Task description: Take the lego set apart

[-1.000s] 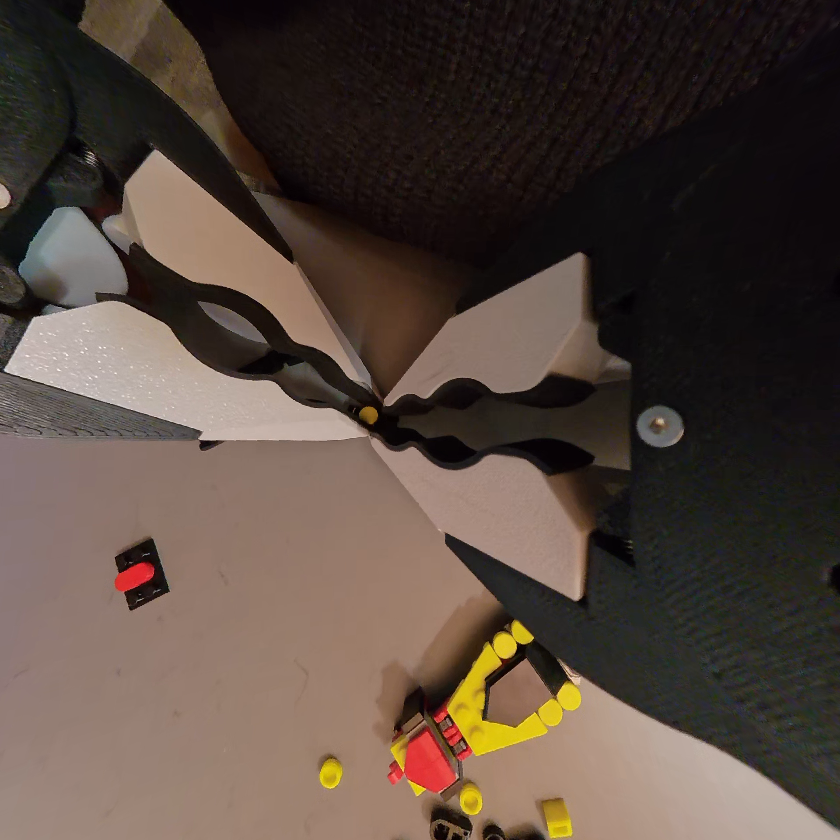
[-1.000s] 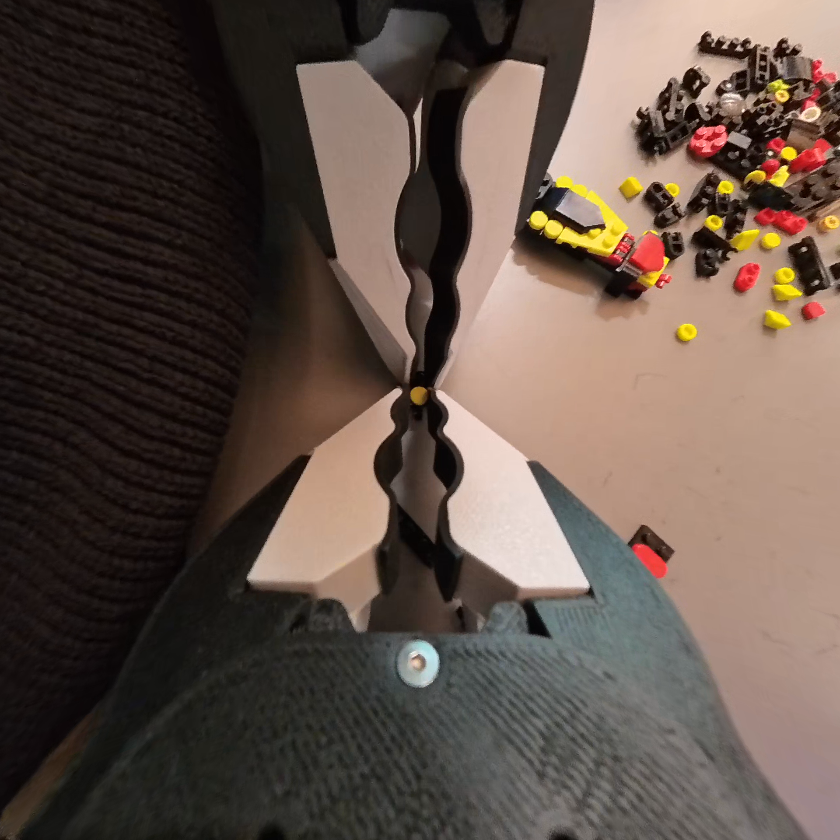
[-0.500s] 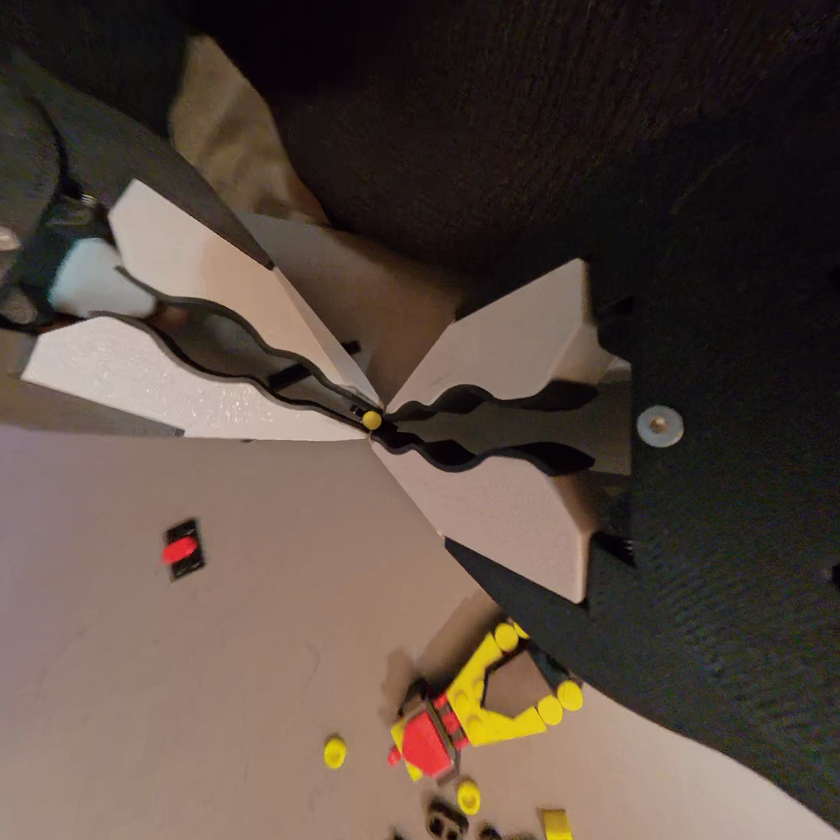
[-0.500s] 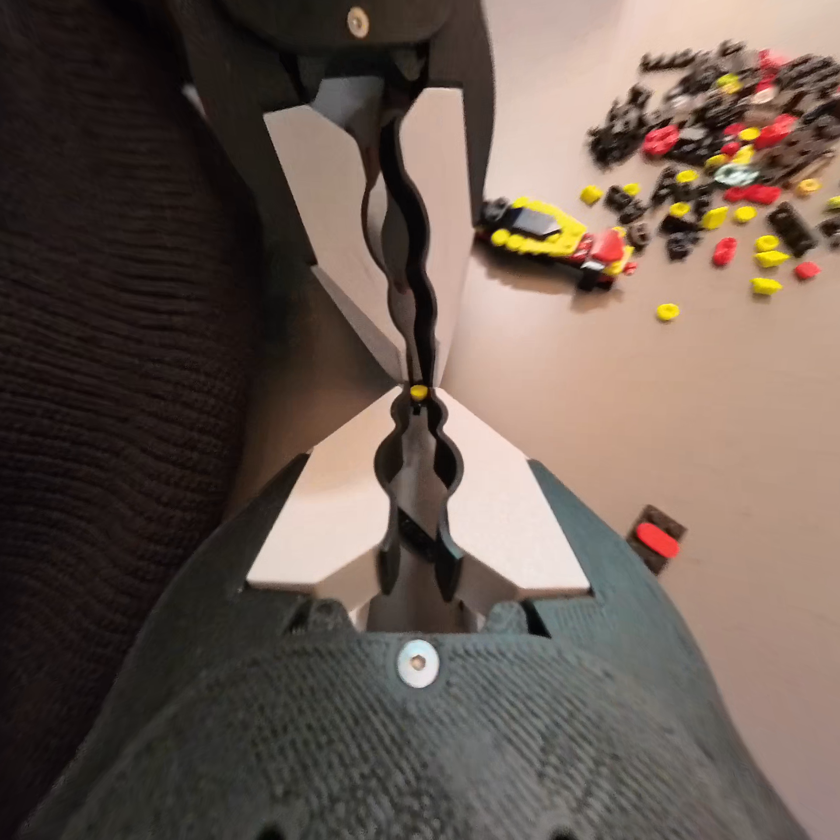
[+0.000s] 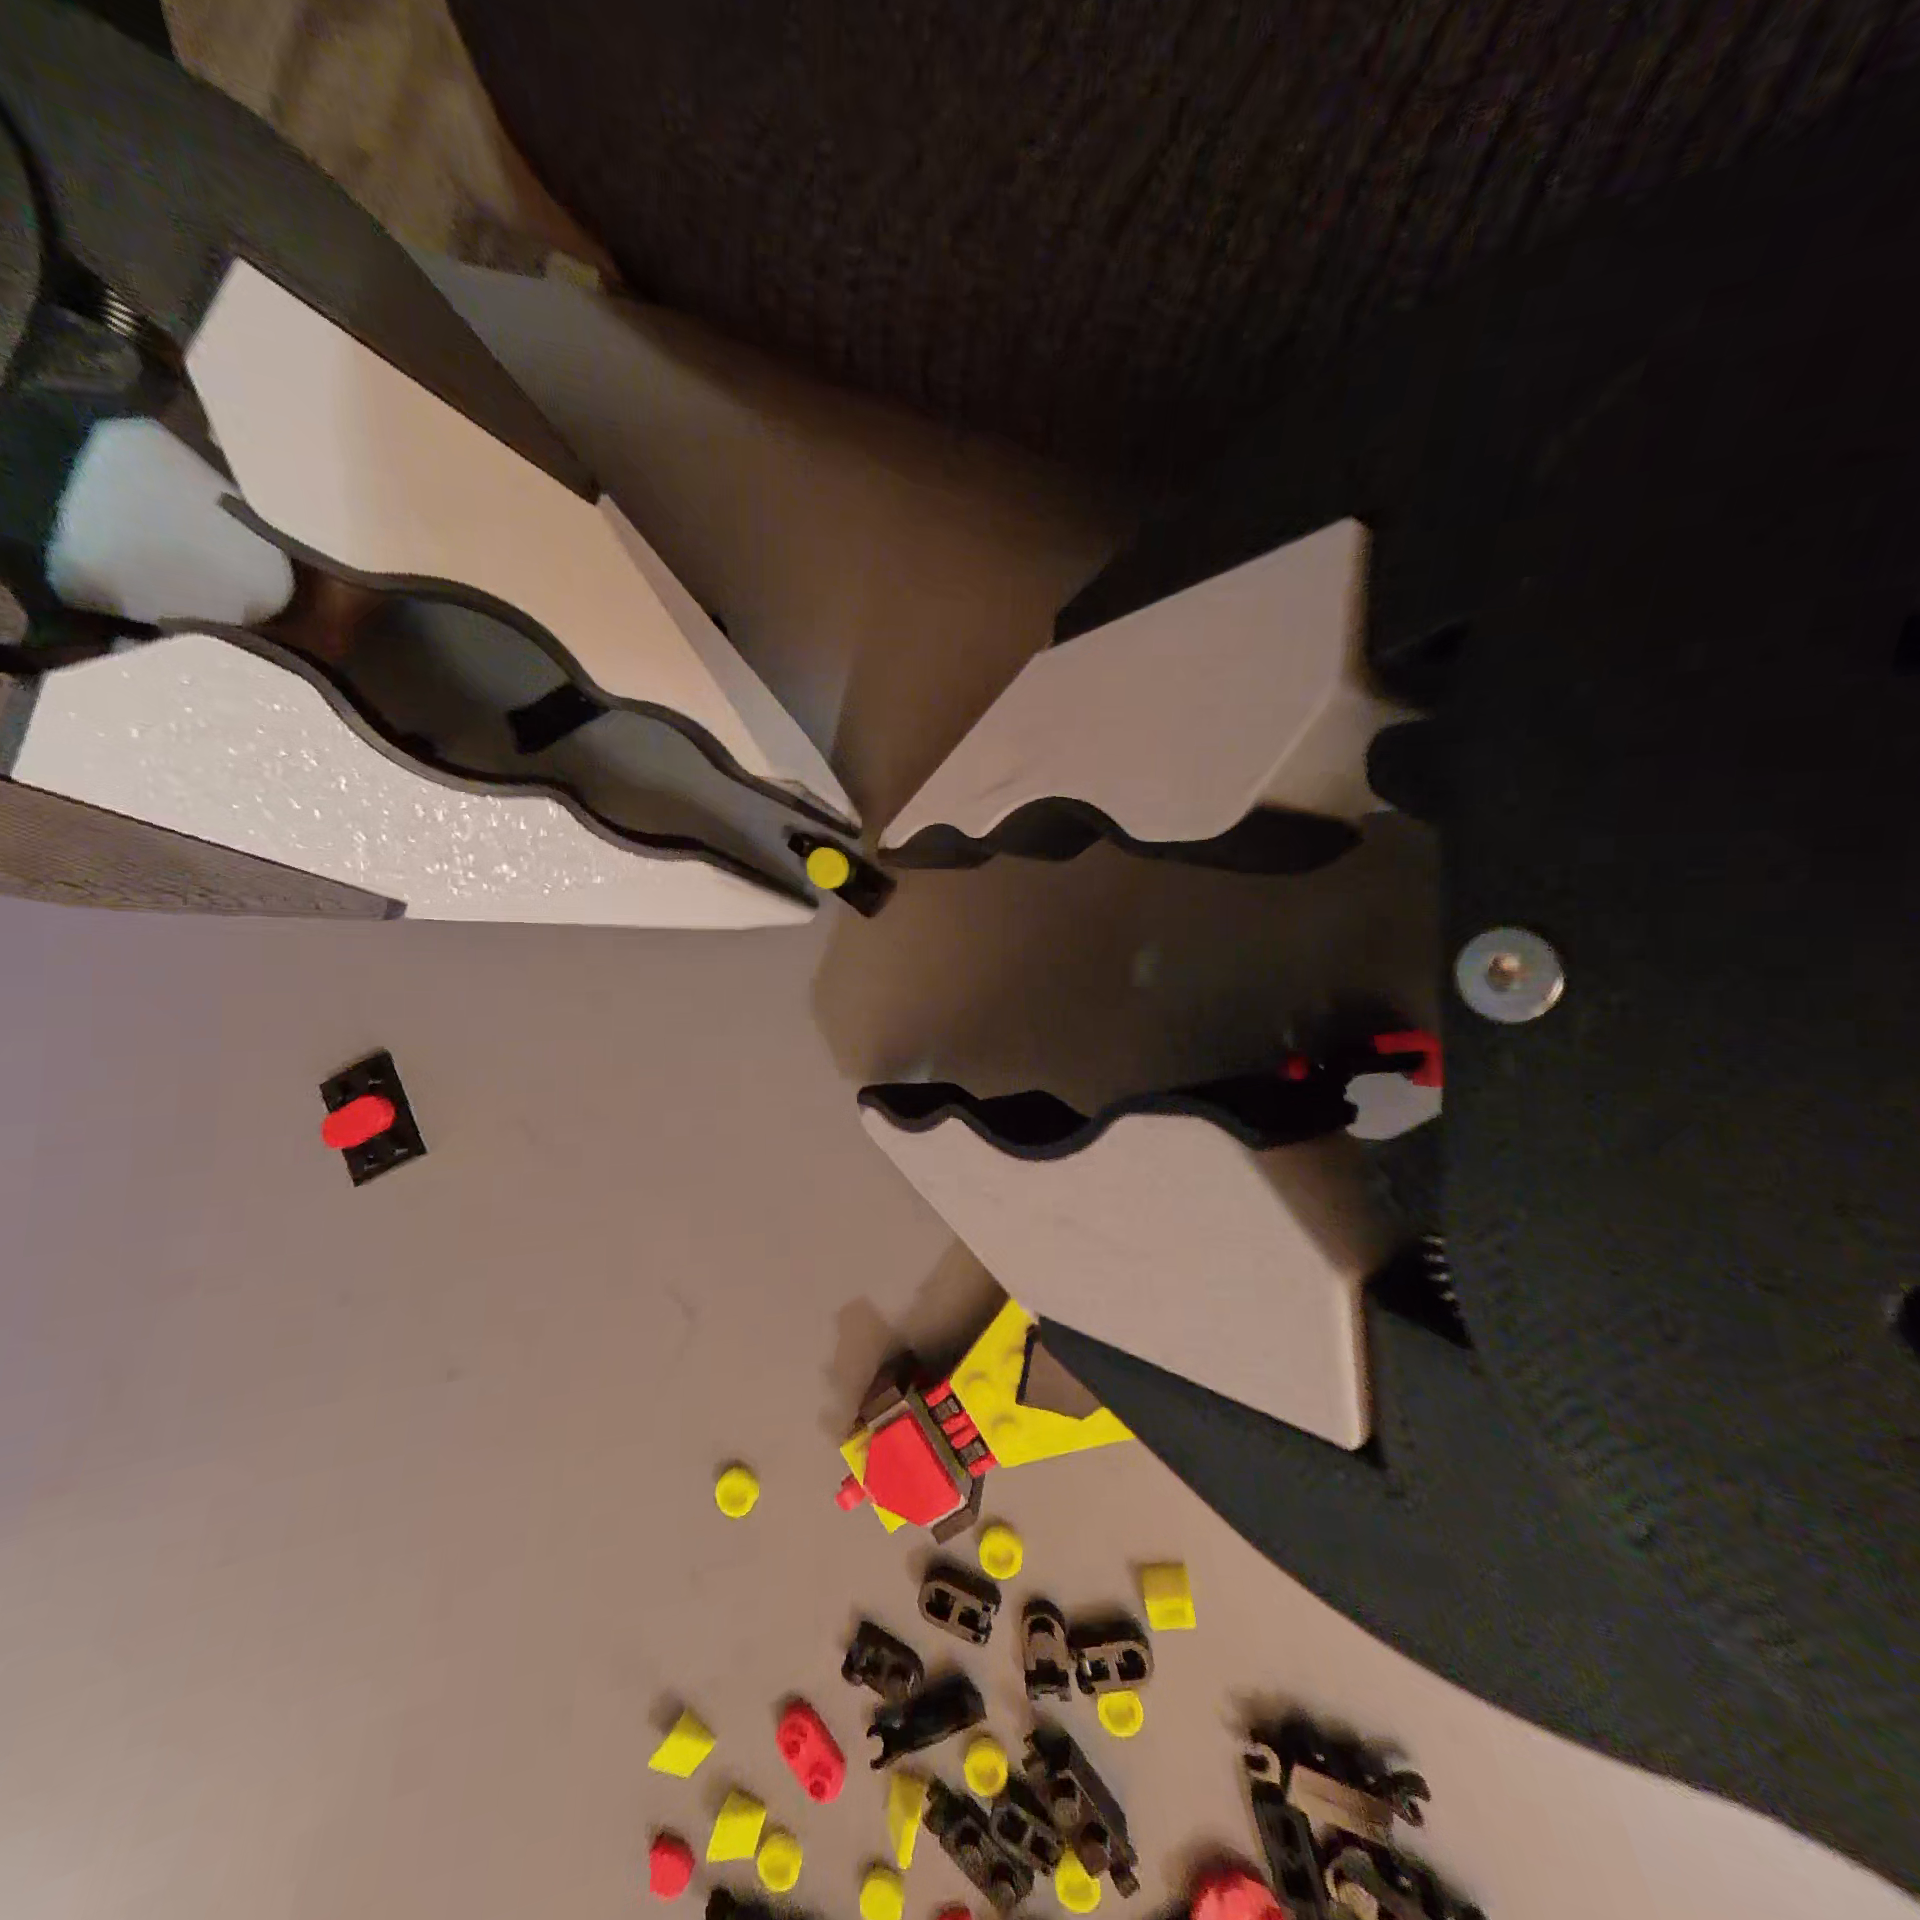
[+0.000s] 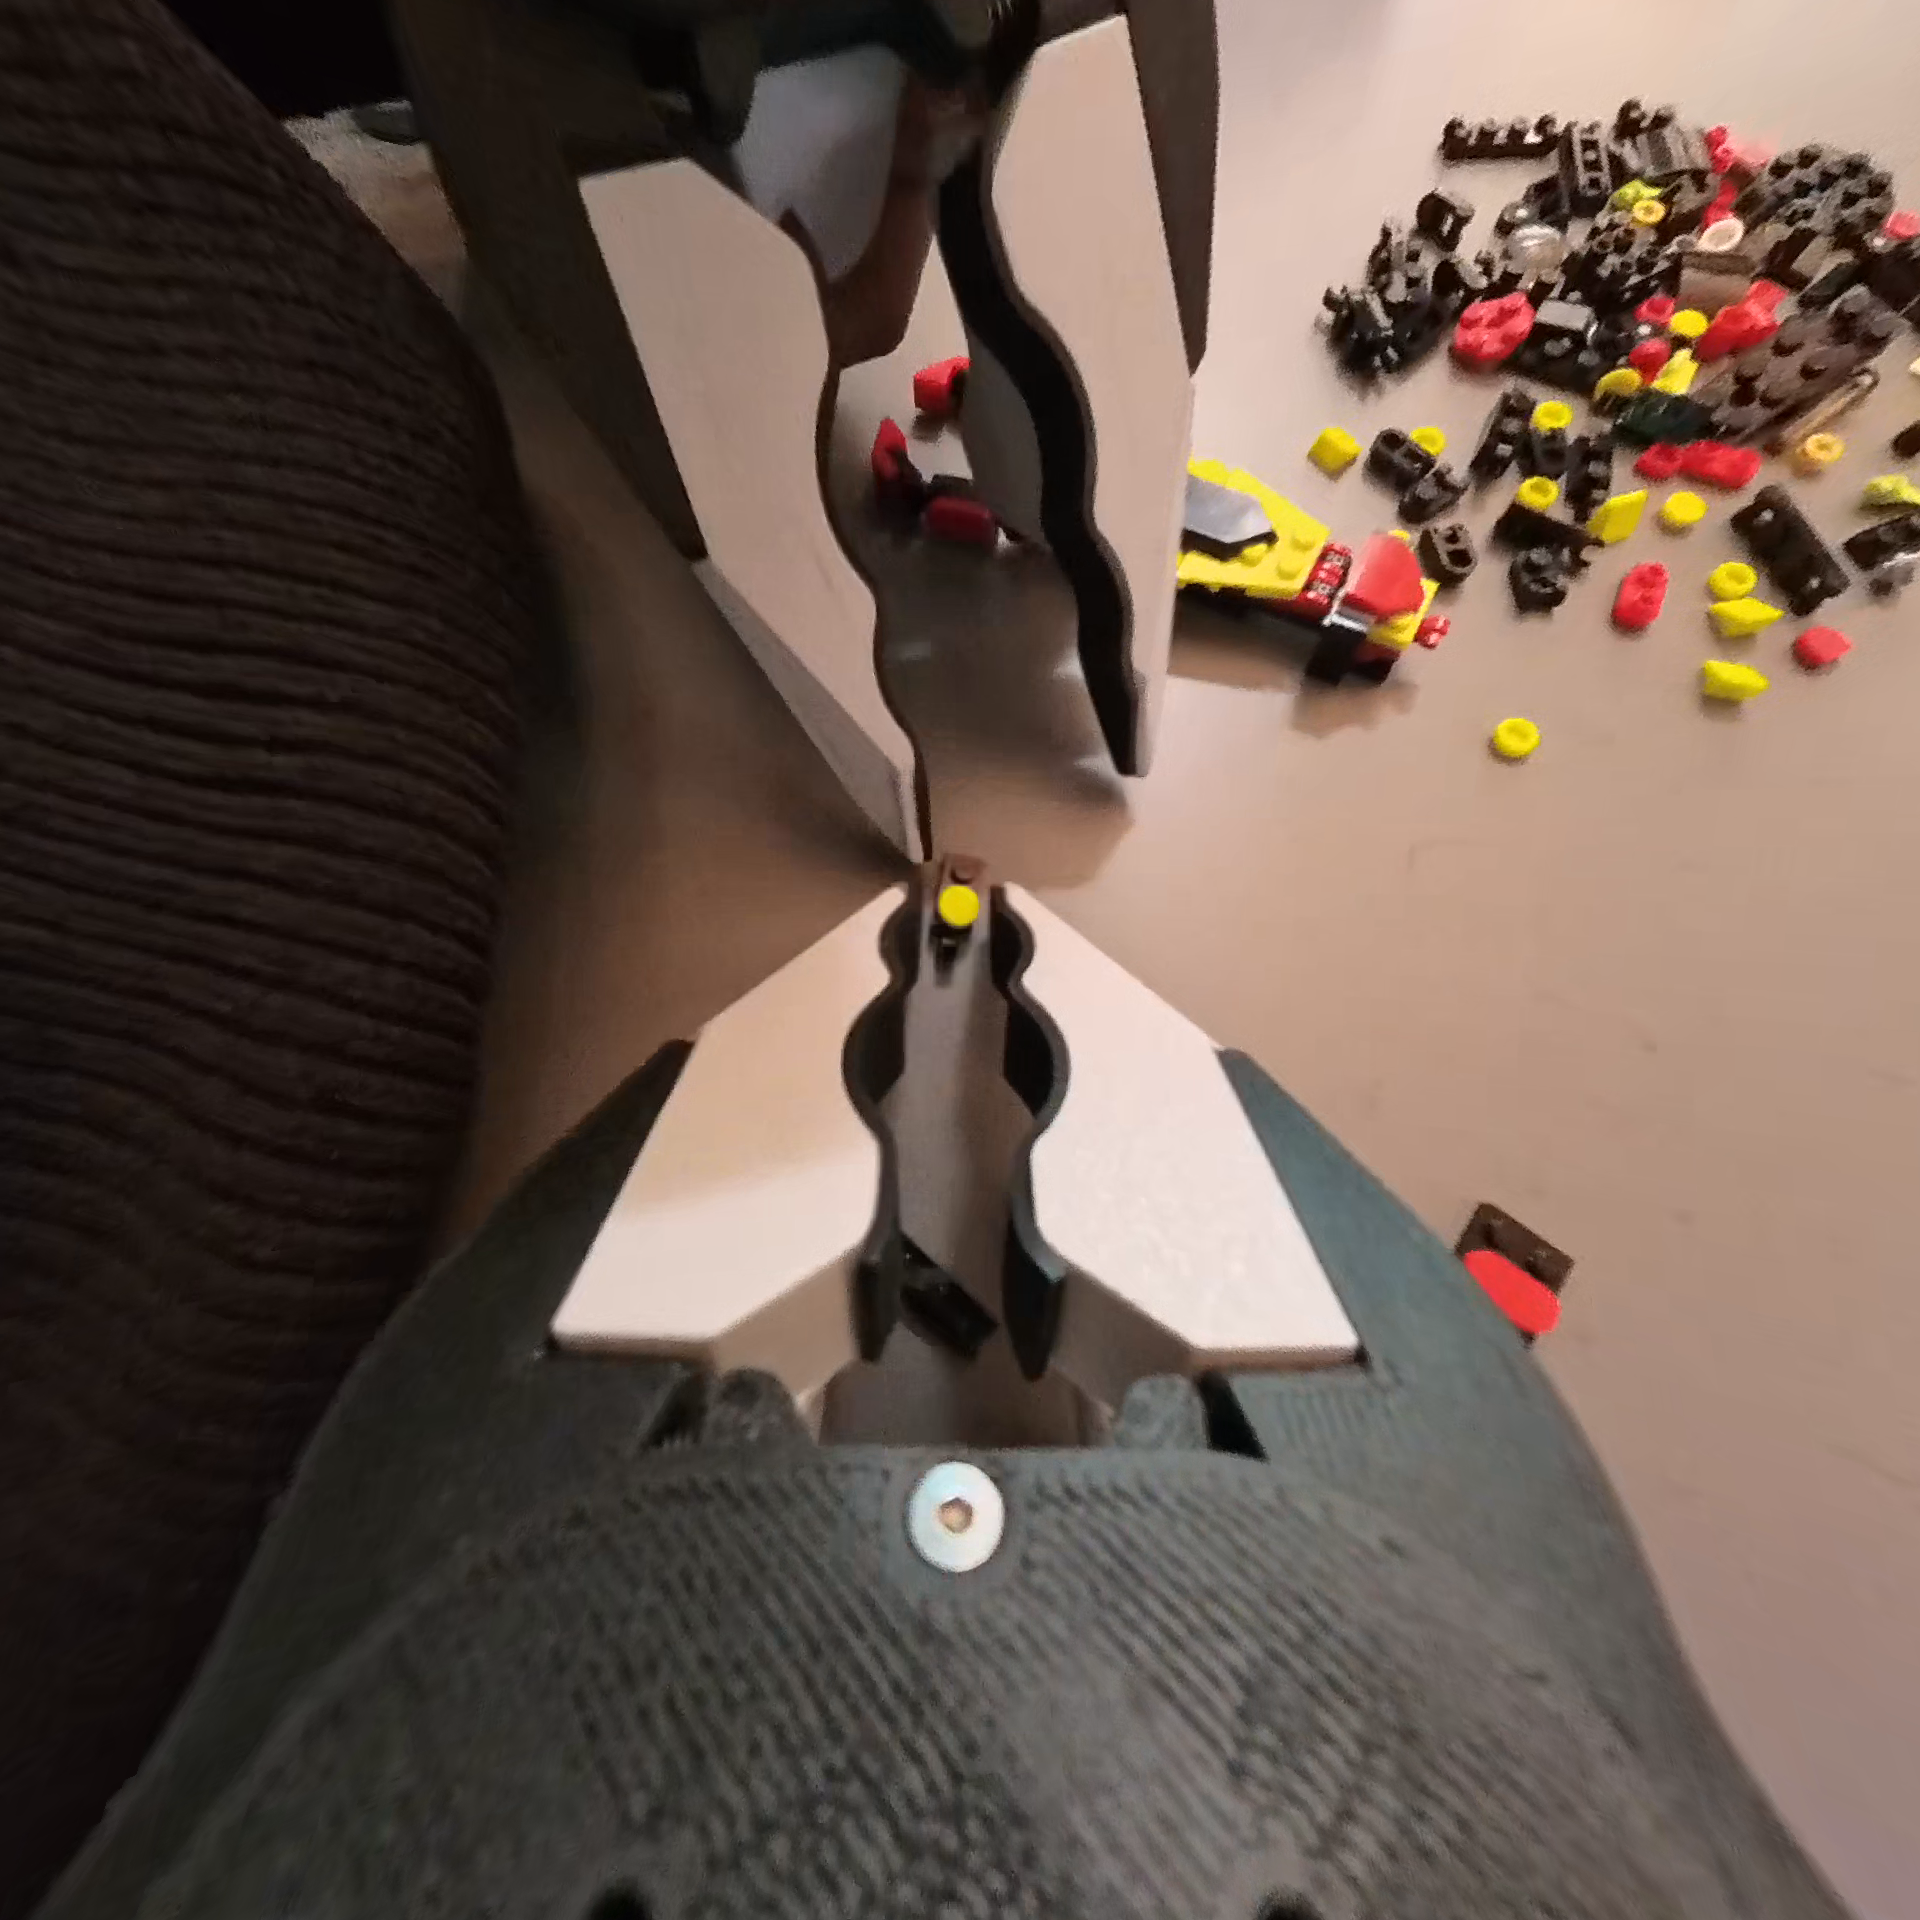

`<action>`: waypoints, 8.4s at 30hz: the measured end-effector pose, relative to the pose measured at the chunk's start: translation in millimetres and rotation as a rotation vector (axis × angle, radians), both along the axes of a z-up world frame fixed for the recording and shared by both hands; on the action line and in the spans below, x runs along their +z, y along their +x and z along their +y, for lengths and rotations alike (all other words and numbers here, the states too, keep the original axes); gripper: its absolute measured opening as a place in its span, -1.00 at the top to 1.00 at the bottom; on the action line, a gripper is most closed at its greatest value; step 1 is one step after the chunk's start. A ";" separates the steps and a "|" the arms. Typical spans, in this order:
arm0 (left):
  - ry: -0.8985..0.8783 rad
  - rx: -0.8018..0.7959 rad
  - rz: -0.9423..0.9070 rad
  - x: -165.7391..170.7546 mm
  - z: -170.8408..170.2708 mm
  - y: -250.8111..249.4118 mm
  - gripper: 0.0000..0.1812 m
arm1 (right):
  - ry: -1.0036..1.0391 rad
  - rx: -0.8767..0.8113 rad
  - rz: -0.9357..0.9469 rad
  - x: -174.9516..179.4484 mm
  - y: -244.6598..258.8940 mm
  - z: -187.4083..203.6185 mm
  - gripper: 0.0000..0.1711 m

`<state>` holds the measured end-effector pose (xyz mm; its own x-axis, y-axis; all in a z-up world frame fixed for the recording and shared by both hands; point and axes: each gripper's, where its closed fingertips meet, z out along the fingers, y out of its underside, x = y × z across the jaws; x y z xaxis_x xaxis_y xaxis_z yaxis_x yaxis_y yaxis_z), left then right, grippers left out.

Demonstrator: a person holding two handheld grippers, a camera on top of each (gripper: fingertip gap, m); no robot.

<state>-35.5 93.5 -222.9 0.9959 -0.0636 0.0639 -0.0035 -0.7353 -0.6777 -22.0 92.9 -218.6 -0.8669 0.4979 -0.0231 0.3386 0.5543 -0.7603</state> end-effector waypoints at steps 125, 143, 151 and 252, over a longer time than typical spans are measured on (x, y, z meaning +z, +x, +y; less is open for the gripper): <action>0.011 -0.066 -0.082 -3.3 11.8 36.5 0.83 | 0.047 -0.505 0.523 64.1 -12.8 52.8 0.70; -0.002 0.001 -0.053 -3.3 9.4 27.6 0.69 | -0.167 -0.537 0.362 71.5 -9.8 53.9 0.97; 0.003 -0.071 -0.045 -4.5 5.4 29.4 0.80 | -0.191 -0.336 0.004 32.7 17.4 15.8 0.91; -0.106 0.203 -0.246 -3.0 8.5 24.5 0.88 | 0.052 -0.238 -0.003 -6.0 11.8 7.6 0.92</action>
<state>-11.0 102.0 -225.9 0.9415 0.1545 0.2996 0.3046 -0.7708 -0.5596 -10.2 100.5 -224.7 -0.7250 0.6888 0.0050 0.4668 0.4967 -0.7317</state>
